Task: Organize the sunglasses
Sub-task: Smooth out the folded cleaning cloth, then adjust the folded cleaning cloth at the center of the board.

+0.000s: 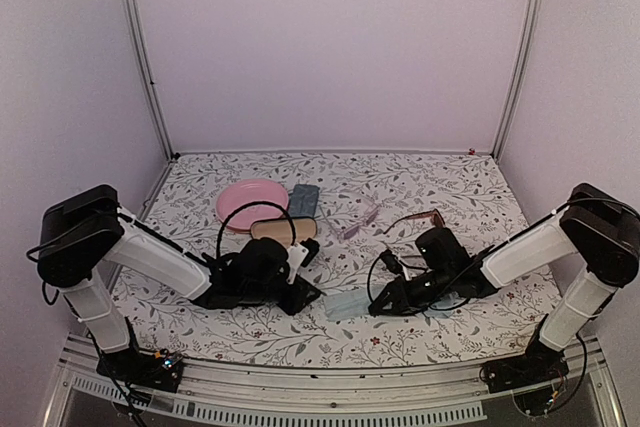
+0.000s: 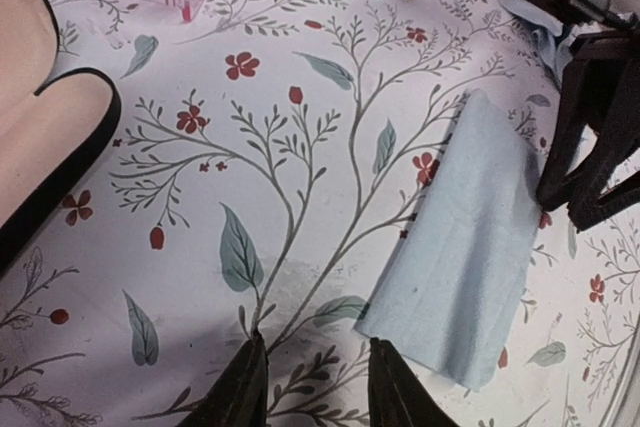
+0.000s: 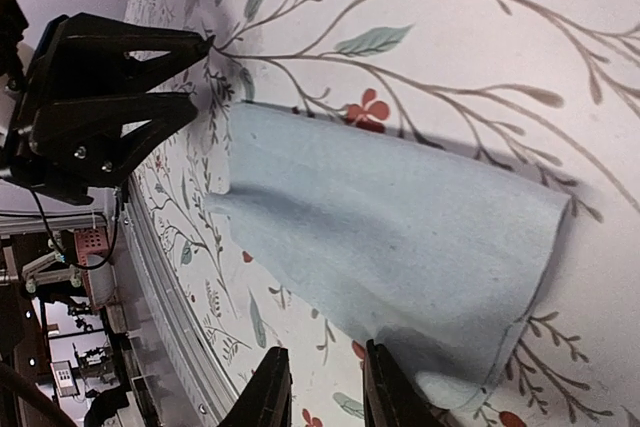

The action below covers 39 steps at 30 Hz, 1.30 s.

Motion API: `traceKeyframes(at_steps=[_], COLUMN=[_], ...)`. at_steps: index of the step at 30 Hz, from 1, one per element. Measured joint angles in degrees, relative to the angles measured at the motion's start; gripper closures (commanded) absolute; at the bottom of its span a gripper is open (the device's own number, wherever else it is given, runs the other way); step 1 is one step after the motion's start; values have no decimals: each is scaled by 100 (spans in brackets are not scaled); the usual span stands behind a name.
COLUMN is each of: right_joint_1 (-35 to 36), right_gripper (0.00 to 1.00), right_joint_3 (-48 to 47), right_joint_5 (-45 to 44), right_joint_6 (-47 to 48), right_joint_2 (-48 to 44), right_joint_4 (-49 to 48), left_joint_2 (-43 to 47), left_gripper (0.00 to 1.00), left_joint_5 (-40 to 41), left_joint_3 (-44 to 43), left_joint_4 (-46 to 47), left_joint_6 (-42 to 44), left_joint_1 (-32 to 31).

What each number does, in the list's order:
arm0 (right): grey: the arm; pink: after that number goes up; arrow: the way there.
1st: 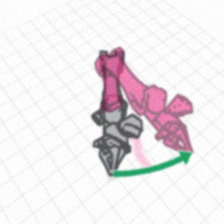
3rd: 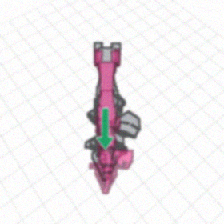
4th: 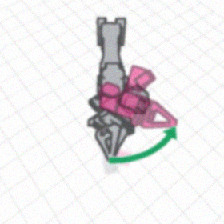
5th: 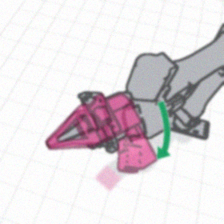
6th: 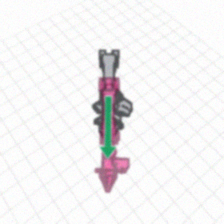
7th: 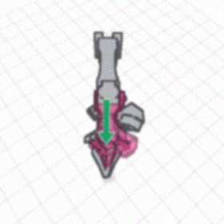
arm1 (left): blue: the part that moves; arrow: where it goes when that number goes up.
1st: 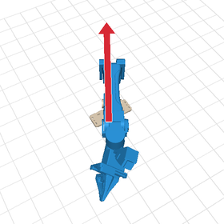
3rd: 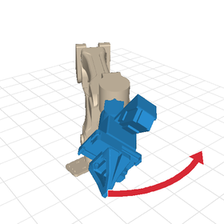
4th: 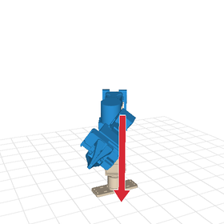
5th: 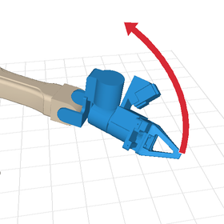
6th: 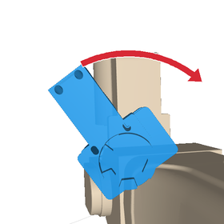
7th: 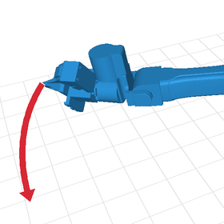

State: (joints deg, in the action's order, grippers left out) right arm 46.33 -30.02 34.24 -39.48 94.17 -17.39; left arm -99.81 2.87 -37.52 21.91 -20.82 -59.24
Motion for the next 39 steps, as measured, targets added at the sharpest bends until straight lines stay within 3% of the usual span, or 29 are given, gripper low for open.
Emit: traceKeyframes(at_steps=[10, 26, 31, 39], right_joint_1=[-199, -590, -428, -68], right_gripper=[72, 67, 66, 64], right_joint_3=[-175, -1252, -997, -435], right_joint_5=[-144, -780, -645, -94], right_joint_6=[282, 1064, 1001, 444], right_joint_2=[0, 334, -55, -155], right_joint_4=[498, 1480, 1366, 352], left_joint_2=[96, 96, -15, -531], left_gripper=[62, 62, 61, 59], left_joint_5=[-114, -278, -376, -310], left_joint_3=[4, 44, -59, -584], left_joint_4=[109, 291, 369, 286], left_joint_6=[0, -2, 0, 142], left_joint_1=[0, 0, -50, -210])
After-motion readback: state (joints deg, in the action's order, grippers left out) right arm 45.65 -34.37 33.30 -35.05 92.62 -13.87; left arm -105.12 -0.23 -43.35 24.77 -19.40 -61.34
